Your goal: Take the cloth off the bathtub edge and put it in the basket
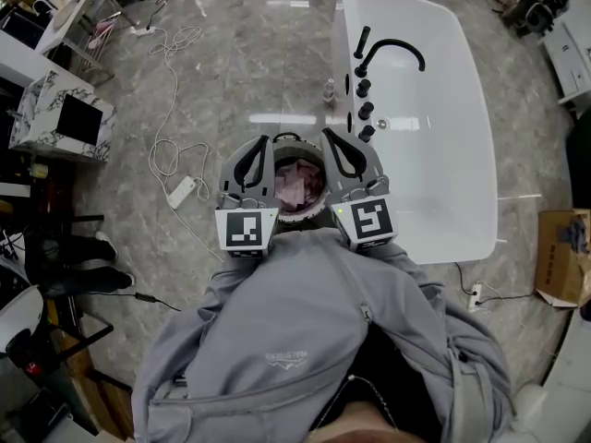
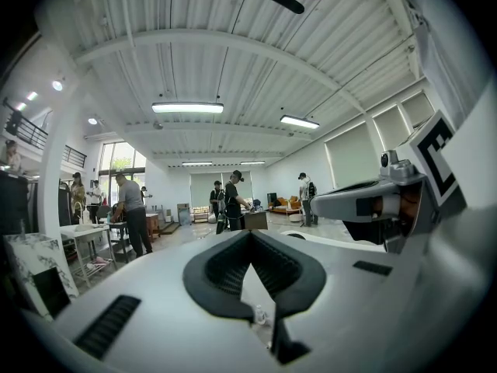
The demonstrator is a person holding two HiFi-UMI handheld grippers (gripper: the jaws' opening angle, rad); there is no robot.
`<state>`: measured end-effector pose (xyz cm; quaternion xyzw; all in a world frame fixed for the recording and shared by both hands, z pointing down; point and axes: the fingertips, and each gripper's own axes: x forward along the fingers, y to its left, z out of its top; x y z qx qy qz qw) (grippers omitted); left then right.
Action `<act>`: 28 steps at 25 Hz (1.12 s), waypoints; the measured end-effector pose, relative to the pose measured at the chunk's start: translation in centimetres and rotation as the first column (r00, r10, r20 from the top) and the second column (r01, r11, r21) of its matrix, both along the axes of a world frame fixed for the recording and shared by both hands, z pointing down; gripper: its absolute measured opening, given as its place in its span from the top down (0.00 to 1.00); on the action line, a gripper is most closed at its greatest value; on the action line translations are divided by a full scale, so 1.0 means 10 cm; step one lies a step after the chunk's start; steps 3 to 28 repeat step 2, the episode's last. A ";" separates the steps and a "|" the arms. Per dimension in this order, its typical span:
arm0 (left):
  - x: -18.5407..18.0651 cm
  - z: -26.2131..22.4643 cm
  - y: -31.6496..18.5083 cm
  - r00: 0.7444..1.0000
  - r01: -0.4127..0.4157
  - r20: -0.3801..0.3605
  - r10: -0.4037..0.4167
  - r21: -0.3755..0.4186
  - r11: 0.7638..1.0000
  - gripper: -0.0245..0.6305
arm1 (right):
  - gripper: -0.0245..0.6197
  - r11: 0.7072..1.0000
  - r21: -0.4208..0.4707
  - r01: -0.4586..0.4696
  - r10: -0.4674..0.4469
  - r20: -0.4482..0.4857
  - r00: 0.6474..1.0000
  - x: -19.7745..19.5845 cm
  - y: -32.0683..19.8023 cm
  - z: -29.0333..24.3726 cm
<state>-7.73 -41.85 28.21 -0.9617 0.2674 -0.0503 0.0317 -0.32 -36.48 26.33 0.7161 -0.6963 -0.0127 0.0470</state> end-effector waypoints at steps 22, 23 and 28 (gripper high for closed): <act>0.01 0.06 0.03 1.000 0.004 0.009 -0.004 -0.002 1.000 0.95 | 0.95 1.000 0.001 0.004 -0.004 -0.003 1.000 0.03 0.03 0.04; 0.01 0.06 0.03 1.000 0.004 0.009 -0.004 -0.002 1.000 0.95 | 0.95 1.000 0.001 0.004 -0.004 -0.003 1.000 0.03 0.03 0.04; 0.01 0.06 0.03 1.000 0.004 0.009 -0.004 -0.002 1.000 0.95 | 0.95 1.000 0.001 0.004 -0.004 -0.003 1.000 0.03 0.03 0.04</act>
